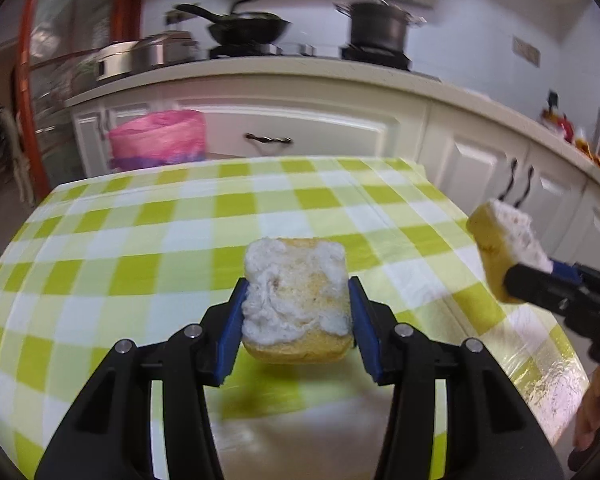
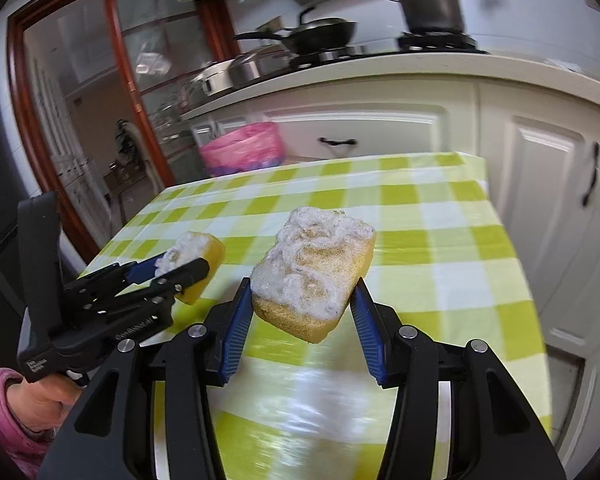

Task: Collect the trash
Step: 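Lift both held sponges up from the table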

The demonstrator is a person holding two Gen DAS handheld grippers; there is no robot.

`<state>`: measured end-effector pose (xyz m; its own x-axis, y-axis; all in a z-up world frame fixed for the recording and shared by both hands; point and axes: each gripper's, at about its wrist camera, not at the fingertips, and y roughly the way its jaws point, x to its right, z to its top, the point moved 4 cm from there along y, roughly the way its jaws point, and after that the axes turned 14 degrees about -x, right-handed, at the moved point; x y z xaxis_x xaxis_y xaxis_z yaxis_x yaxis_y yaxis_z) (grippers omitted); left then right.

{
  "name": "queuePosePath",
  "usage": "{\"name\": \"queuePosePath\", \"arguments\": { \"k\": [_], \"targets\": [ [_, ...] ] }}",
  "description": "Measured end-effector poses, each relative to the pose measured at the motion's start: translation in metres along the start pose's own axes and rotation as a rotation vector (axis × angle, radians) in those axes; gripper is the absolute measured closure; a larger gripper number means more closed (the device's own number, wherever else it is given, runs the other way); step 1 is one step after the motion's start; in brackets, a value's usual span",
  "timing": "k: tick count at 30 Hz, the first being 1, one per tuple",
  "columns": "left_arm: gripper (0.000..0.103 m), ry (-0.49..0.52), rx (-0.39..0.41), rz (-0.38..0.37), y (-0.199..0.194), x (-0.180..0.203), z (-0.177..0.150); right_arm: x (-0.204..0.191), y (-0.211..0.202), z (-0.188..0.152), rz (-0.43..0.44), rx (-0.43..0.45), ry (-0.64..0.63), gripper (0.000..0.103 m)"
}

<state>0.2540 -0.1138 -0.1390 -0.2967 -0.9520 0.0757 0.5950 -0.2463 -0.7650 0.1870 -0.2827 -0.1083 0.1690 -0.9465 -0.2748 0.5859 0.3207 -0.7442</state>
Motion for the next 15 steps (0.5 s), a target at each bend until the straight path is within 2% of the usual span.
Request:
{"name": "queuePosePath", "arguments": {
  "k": [3, 9, 15],
  "targets": [
    [0.055, -0.040, 0.018, 0.003, -0.017, -0.024, -0.006, -0.030, 0.008, 0.004, 0.013, -0.002, -0.049, 0.055],
    [0.055, -0.079, 0.065, 0.073, -0.048, -0.074, -0.022, -0.091, 0.034, 0.012, 0.056, -0.039, -0.133, 0.055],
    [0.055, -0.148, 0.084, 0.109, -0.066, -0.118, -0.033, -0.136, 0.060, 0.021, 0.089, -0.072, -0.194, 0.055]
  ]
}}
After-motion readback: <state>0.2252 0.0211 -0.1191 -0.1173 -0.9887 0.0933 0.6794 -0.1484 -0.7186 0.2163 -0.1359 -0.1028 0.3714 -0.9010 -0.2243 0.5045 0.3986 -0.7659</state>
